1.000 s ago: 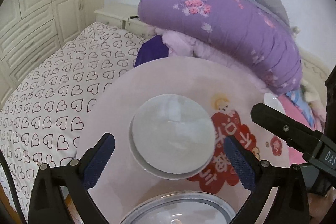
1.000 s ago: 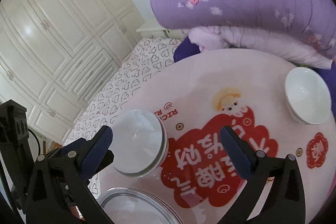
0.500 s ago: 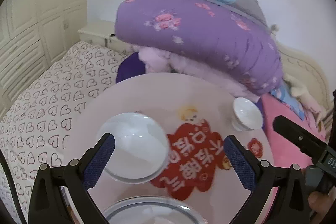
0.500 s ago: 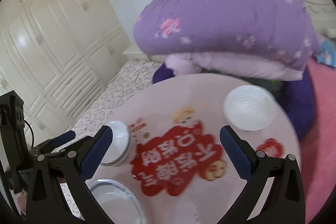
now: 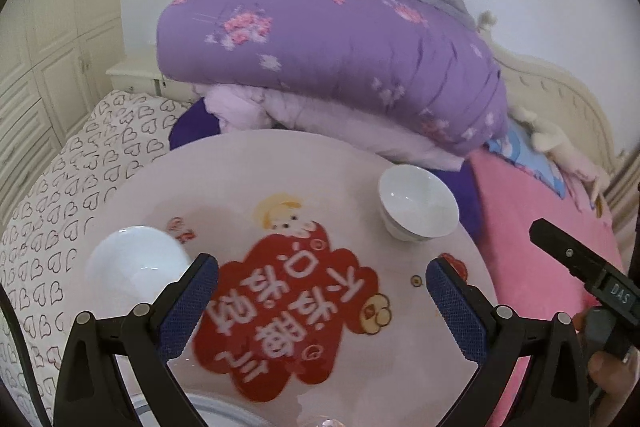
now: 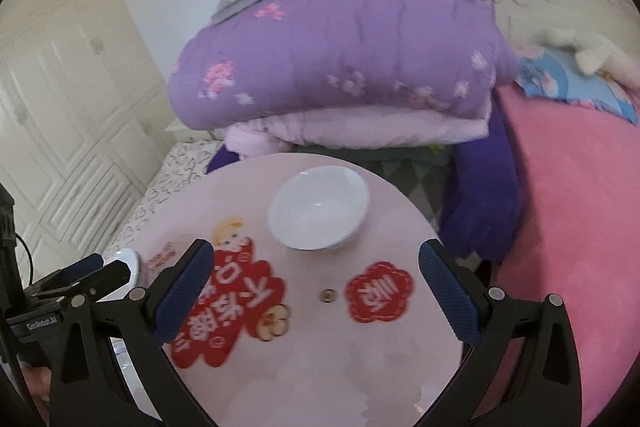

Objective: Organize plates and bowls
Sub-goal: 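Move both grippers toward the last white bowl on the table, then close the left gripper on the bowl rim while the right gripper grips it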

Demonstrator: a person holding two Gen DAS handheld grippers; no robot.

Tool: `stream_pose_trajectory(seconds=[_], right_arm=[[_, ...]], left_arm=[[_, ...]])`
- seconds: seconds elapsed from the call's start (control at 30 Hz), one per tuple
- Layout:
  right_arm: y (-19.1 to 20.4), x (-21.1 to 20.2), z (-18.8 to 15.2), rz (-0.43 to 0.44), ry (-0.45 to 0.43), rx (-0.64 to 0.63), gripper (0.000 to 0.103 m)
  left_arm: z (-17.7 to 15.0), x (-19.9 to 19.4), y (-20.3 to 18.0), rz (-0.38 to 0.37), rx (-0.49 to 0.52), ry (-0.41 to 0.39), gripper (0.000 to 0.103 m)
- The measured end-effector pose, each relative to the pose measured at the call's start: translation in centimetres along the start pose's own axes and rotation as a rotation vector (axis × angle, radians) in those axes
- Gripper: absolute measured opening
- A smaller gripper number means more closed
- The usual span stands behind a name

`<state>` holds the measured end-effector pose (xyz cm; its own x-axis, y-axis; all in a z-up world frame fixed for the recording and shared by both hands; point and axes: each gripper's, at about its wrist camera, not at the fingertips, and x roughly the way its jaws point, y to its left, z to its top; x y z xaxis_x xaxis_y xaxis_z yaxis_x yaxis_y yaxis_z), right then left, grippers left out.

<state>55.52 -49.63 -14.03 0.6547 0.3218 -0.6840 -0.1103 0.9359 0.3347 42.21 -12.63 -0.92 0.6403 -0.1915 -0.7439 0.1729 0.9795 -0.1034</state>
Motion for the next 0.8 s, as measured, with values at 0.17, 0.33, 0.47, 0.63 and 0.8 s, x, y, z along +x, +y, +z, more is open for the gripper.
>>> stream_pose_trajectory(seconds=[0.17,0.33,0.47,0.63,0.8], right_arm=[[-2.9,1.4,0.0,-0.028,0.018,0.038,0.103],[-4.5,3.0,0.6,-0.046,0.045,0.046,0.103],[-5.3,5.4,1.1,-0.049,0.089,0.054,0.103],[-6.0,9.1,1.9,-0.038,0.149,0.066,0.103],[-6.3,11.7,2.4,-0.030,0.188,0.080,0.095]], left_arm=[[1.1,3.4,-2.2,0.000,0.010,0.023,0.102],[2.1,6.5,-3.6,-0.003,0.003,0.044,0.102],[3.2,9.7,-4.4,0.003,-0.001,0.063,0.102],[4.4,14.9,-5.0,0.006,-0.034,0.132,0.102],[5.5,19.4,-5.2,-0.001,-0.064,0.193,0.098]])
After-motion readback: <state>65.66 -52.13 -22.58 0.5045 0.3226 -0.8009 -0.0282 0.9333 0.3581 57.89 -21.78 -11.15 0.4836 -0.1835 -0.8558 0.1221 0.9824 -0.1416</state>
